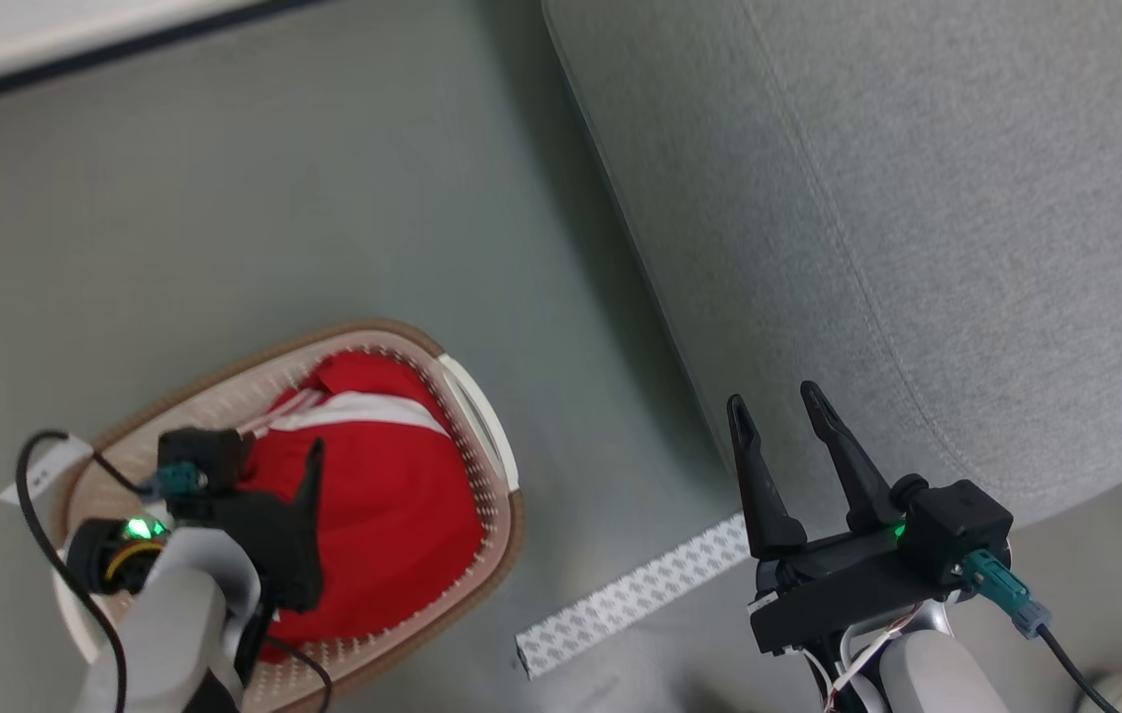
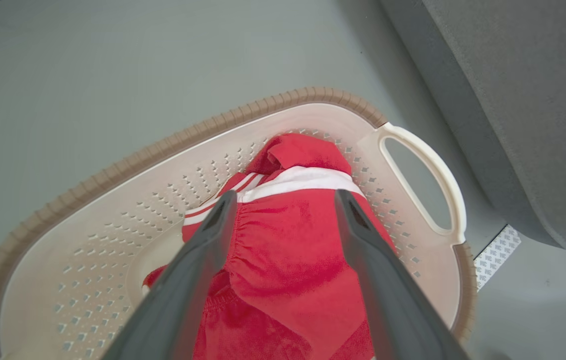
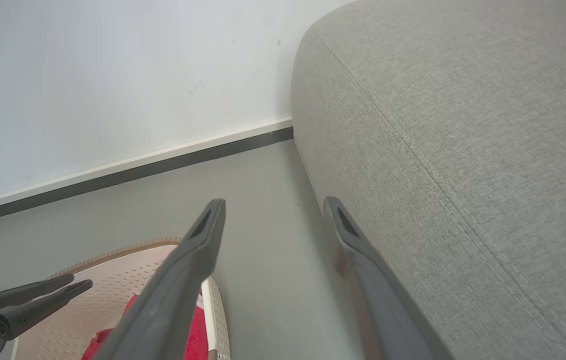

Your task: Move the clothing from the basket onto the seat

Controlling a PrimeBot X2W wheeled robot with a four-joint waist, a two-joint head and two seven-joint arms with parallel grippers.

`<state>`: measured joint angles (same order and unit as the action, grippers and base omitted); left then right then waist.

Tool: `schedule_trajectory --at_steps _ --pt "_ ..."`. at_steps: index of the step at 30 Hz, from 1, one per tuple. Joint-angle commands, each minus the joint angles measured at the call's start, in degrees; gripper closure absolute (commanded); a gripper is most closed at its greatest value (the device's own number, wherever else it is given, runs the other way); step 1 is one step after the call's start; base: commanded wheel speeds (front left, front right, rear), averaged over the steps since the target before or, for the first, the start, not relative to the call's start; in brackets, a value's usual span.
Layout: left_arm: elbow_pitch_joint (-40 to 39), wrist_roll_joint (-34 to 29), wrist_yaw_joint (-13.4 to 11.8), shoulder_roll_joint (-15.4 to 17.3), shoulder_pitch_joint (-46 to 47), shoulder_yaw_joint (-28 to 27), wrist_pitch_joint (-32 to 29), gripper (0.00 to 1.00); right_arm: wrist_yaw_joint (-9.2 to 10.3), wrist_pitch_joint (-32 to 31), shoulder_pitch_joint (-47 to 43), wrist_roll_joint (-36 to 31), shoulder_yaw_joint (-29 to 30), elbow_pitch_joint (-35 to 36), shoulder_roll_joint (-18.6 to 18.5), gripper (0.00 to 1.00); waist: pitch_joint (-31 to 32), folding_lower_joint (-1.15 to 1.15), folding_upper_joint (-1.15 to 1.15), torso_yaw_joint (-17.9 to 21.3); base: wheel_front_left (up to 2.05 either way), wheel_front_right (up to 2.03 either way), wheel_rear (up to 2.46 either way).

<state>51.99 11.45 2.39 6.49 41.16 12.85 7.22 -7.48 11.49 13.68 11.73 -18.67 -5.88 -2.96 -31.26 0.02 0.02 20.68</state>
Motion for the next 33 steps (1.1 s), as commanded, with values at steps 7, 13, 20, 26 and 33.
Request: schedule_trajectory --at_steps 7,13,20,26,33 --pt "9.0 -0.5 -2.7 2.1 5.5 -0.3 -1.8 0.0 -0.02 1.6 0.9 1.6 -1.2 0.3 0.3 0.0 -11.4 -0.02 -0.02 5.8 0.0 0.0 0.0" --pt "13.0 -0.4 -4.3 2.6 7.3 -0.1 -3.0 0.0 -0.02 2.3 0.2 2.8 -1.9 0.1 0.2 0.0 -13.4 -0.02 -0.02 5.8 0.0 0.0 0.0" --pt "16.9 0.5 -6.9 2.5 9.7 -0.5 -4.5 0.0 -0.02 3.1 -0.7 3.4 -1.4 -0.2 0.2 0.0 -14.9 -0.02 -0.02 5.7 0.0 0.0 0.0" --pt "18.6 0.2 -12.3 2.5 11.1 -0.5 -4.2 0.0 -0.02 3.3 -0.5 3.8 -1.8 -0.4 0.2 0.0 -15.4 -0.02 -0.02 5.5 0.0 0.0 0.0" --pt "20.1 4.9 -8.8 1.7 11.2 -3.4 -7.7 0.0 -0.02 3.6 0.2 4.5 -2.2 -0.7 0.2 0.0 -15.9 -0.02 -0.02 5.3 0.0 0.0 0.0"
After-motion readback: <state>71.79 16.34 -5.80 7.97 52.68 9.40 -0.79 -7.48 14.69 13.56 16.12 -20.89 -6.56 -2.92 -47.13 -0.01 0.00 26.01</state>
